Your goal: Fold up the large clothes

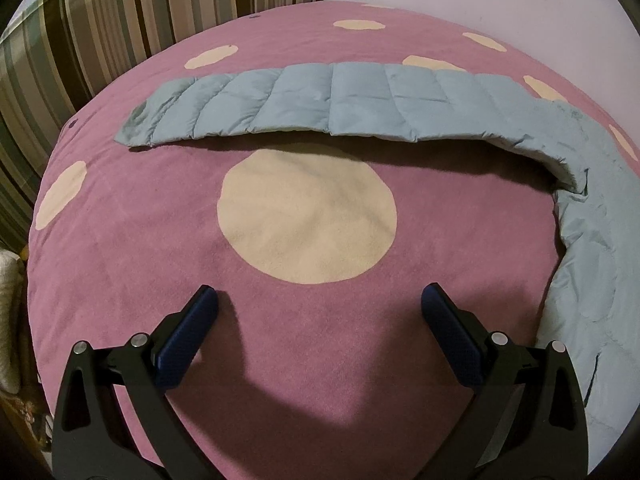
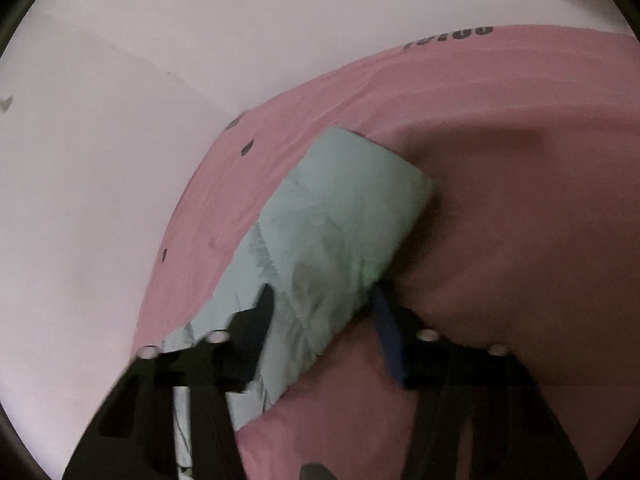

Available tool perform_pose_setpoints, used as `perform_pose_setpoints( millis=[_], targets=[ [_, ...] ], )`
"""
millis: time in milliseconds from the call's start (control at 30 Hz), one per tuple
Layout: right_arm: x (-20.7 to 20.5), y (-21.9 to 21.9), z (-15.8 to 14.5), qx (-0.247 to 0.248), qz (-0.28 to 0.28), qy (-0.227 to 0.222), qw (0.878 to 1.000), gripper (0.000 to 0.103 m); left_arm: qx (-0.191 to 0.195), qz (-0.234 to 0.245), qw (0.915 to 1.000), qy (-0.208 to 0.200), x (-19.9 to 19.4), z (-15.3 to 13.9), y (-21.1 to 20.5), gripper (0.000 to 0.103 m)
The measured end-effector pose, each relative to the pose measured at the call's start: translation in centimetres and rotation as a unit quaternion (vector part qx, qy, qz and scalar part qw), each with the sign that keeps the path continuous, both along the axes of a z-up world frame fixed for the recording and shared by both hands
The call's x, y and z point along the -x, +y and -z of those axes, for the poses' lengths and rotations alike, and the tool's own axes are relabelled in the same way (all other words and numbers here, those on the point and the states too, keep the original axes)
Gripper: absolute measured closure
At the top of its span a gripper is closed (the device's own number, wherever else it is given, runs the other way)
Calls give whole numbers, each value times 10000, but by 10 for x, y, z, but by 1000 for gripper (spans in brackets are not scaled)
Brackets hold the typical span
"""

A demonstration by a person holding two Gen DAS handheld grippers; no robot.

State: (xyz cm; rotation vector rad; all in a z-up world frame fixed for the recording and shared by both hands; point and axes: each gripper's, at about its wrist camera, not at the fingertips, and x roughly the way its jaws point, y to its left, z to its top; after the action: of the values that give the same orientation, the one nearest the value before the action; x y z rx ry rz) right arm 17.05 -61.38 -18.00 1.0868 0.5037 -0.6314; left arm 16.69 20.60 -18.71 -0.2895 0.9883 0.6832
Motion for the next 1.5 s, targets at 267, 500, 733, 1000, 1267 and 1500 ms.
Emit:
perform_pose_setpoints(
  millis=[267, 500, 733, 1000, 1267, 1500],
  targets=[
    [0, 7, -9, 169, -127, -207, 9996, 97, 7, 1, 10000, 2, 1, 2, 1, 2],
    [6, 18, -17, 264, -242, -197, 9992, 97, 39, 1, 10000, -30, 2, 3, 2, 2],
    [17, 0, 12, -363, -226, -235, 9988, 89, 8, 2, 10000, -9, 2, 3, 1, 2],
    [23, 0, 19, -356, 59, -521, 9980, 77, 2, 10, 10000, 2, 2, 4, 2, 2],
    [30, -7, 25, -451, 379, -920, 9940, 74, 2, 14, 10000, 2, 3, 4, 3, 2],
    [11, -9, 25, -308, 290, -842, 9955, 66, 4, 19, 10000, 5, 3, 4, 2, 2]
  ],
)
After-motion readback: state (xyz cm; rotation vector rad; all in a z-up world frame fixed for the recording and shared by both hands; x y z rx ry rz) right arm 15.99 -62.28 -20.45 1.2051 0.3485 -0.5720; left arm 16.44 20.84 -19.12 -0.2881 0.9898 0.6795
